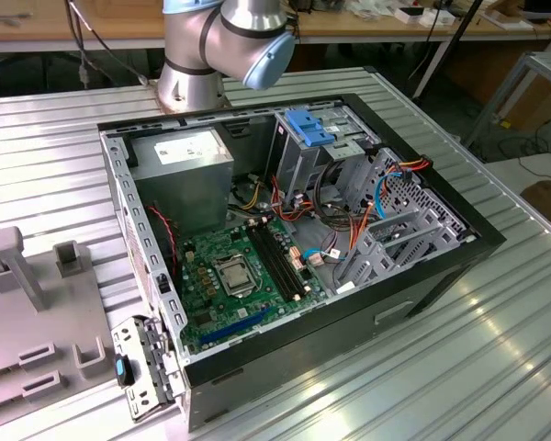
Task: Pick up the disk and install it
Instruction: 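Reach for the disk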
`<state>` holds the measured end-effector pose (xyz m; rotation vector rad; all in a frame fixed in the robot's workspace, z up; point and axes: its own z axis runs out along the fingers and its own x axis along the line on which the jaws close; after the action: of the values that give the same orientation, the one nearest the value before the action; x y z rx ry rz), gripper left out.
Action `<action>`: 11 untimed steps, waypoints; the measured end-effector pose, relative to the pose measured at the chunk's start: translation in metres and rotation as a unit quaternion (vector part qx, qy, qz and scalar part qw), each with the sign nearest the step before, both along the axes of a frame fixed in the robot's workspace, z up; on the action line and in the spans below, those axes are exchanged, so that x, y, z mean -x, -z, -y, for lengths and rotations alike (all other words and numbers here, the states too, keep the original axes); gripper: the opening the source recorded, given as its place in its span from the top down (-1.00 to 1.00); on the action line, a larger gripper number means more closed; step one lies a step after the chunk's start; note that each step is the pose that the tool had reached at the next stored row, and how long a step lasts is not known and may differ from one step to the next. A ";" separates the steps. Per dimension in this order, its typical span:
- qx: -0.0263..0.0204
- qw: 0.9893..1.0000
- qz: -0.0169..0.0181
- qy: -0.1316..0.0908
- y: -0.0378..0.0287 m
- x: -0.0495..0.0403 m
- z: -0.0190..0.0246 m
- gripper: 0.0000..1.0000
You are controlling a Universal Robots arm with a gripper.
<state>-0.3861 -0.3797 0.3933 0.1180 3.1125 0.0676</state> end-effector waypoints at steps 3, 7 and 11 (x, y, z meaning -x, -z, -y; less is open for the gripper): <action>0.000 1.000 0.000 0.000 0.0000 0.0081 0.0000 0.79; 0.000 1.000 0.000 0.000 0.0000 0.0199 -0.0001 0.79; 0.000 1.000 0.000 0.000 0.0000 0.0308 -0.0001 0.79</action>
<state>-0.4169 -0.3796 0.3933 0.1180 3.1125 0.0676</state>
